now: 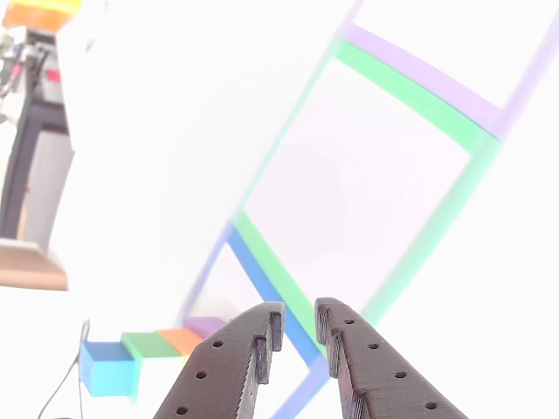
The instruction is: Tower of hanoi
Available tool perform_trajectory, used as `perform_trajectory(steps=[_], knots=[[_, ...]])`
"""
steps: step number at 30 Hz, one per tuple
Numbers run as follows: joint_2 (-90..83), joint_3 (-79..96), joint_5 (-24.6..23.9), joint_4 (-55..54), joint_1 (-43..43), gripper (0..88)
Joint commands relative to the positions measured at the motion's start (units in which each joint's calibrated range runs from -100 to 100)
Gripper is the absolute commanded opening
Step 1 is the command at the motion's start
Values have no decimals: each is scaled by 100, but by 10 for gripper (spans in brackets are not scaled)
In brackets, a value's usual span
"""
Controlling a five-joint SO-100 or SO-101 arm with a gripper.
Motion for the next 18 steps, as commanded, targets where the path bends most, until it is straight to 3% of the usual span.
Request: perform_trajectory(steps=[1,11,14,18], knots=[[-68,78,-490,497,-5,0],[-68,23,-1454,1380,-34,1],[-68,-77,-1978,1672,-53,1],[-68,-222,-1859,2157,-43,0]])
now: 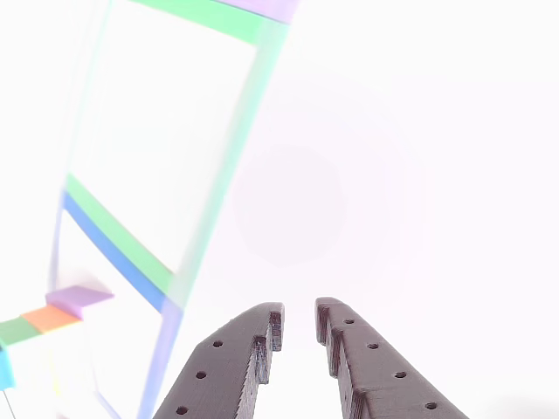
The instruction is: Tower of hanoi
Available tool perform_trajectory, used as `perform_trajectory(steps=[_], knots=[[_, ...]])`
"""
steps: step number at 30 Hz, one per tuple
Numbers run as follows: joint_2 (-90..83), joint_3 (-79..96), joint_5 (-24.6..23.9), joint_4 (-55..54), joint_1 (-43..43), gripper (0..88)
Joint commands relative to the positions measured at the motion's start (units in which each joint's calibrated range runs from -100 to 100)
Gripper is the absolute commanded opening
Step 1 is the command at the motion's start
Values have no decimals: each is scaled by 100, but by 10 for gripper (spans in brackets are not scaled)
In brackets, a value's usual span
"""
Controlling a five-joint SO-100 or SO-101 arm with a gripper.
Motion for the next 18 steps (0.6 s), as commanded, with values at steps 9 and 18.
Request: perform_trajectory(steps=[9,18], knots=[[-59,-281,-151,861,-53,0],[-59,-390,-624,1299,-15,0]])
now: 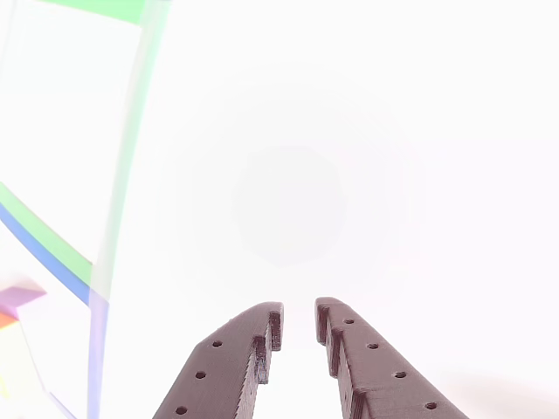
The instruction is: Tower of hanoi
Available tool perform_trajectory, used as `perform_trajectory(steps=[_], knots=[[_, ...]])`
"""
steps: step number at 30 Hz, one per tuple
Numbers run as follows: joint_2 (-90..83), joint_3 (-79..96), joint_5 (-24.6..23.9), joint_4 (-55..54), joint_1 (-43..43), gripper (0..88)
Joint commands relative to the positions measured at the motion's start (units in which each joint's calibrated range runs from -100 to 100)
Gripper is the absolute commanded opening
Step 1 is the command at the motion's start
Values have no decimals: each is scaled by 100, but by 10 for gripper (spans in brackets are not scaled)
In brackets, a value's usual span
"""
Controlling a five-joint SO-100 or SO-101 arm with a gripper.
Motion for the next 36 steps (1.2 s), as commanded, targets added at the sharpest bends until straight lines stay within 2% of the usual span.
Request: perform_trajectory(steps=[1,36], knots=[[-51,-59,-118,199,-15,0],[-51,-59,1,191,-15,1]])
